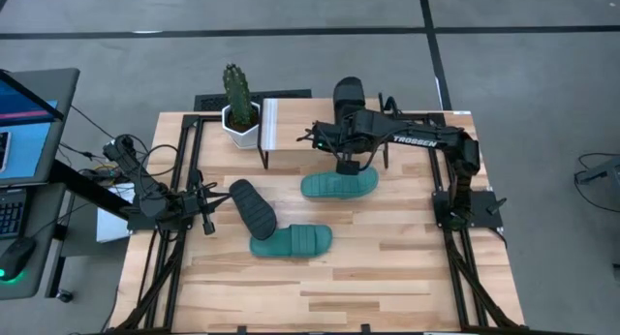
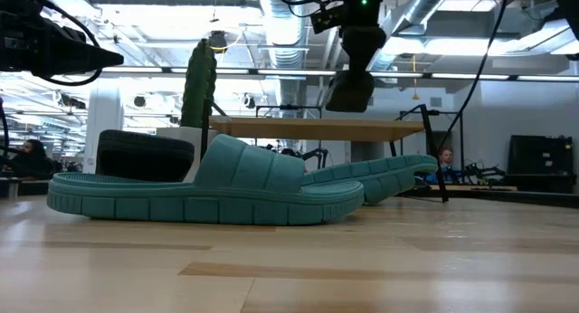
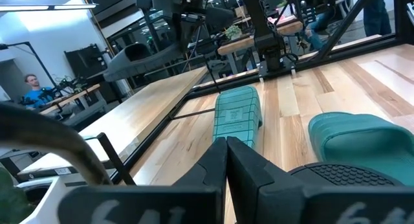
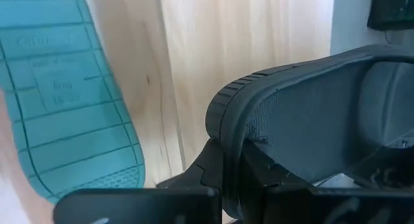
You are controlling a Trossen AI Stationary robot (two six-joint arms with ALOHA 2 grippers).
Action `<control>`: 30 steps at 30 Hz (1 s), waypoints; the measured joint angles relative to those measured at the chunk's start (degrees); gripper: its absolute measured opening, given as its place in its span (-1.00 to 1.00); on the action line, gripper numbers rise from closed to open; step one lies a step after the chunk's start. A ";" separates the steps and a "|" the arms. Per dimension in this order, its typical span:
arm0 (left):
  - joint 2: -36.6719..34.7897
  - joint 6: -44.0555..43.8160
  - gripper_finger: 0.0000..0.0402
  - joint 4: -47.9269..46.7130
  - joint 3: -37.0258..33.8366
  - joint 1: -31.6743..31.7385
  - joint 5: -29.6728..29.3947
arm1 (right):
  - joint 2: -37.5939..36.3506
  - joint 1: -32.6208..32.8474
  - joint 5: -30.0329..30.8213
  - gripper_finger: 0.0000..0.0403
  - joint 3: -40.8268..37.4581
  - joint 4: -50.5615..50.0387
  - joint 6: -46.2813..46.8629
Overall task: Pick and place slides into the shelf
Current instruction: Put the right black slipper on the shelf
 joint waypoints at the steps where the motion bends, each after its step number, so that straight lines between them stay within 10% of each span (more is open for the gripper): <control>1: -0.01 0.24 -1.00 0.00 0.00 0.02 0.01 | 0.00 0.22 -0.32 -0.96 -0.01 -0.12 -0.48; 30: 0.02 -0.11 -1.00 0.00 0.01 0.01 0.01 | 0.92 3.70 -2.40 -0.97 -0.03 -0.23 -1.32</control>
